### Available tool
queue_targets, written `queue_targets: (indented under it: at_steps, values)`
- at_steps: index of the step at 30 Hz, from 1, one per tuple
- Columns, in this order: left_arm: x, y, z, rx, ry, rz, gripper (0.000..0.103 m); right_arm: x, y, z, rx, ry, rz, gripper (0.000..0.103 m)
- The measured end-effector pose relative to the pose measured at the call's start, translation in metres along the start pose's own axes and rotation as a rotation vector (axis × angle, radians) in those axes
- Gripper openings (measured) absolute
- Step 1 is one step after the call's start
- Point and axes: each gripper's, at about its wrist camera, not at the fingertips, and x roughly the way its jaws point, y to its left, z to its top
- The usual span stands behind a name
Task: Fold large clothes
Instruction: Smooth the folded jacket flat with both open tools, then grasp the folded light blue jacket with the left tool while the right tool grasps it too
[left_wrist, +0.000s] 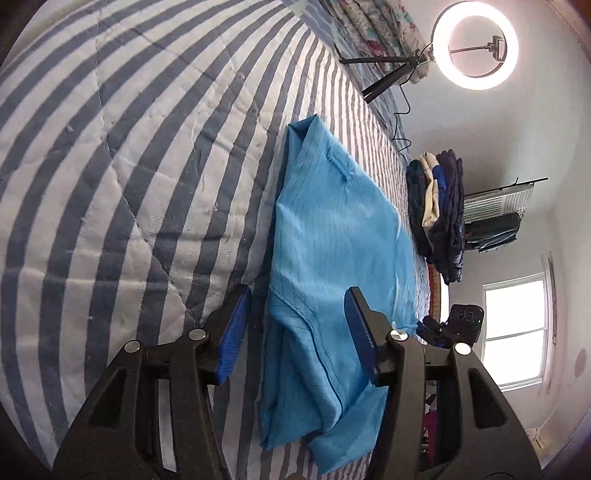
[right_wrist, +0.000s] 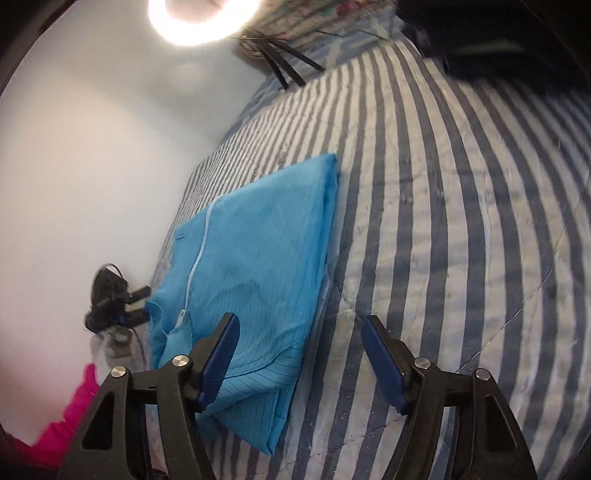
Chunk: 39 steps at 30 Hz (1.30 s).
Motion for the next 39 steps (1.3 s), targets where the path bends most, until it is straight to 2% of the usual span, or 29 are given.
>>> queue_targets:
  at_steps: [7, 10, 12, 16, 21, 23, 26, 30, 34, 39]
  values:
    - [0.014, -0.003, 0.01, -0.003, 0.014, -0.042, 0.053, 0.013, -0.015, 0.008, 0.079, 0.023, 0.123, 0.059]
    - [0.021, -0.005, 0.013, 0.0, 0.018, -0.06, 0.053, 0.018, -0.017, 0.008, 0.113, 0.02, 0.164, 0.049]
    - [0.027, -0.008, 0.016, 0.009, 0.021, -0.051, 0.05, 0.027, -0.016, 0.009, 0.122, 0.023, 0.188, 0.042]
    - [0.037, -0.016, 0.022, 0.018, 0.017, -0.047, 0.046, 0.041, -0.005, 0.009, 0.115, 0.024, 0.221, 0.039]
    - [0.044, -0.025, 0.024, 0.048, 0.009, 0.011, 0.027, 0.046, 0.008, 0.006, 0.089, 0.031, 0.194, 0.035]
    - [0.043, -0.029, 0.021, 0.073, 0.0, 0.042, 0.016, 0.042, 0.01, 0.001, 0.092, 0.027, 0.183, 0.029]
    - [0.04, -0.042, 0.015, 0.129, -0.028, 0.103, 0.01, 0.041, 0.018, -0.004, 0.074, 0.02, 0.164, 0.019]
    - [0.036, -0.067, 0.004, 0.209, -0.072, 0.187, 0.007, 0.037, 0.04, -0.007, 0.022, 0.015, 0.082, 0.01]
    - [0.03, -0.086, -0.006, 0.248, -0.104, 0.234, 0.005, 0.032, 0.067, -0.007, -0.048, 0.007, -0.006, 0.006]
    - [0.026, -0.115, -0.027, 0.339, -0.137, 0.332, 0.005, 0.024, 0.115, -0.012, -0.172, -0.003, -0.119, 0.005]
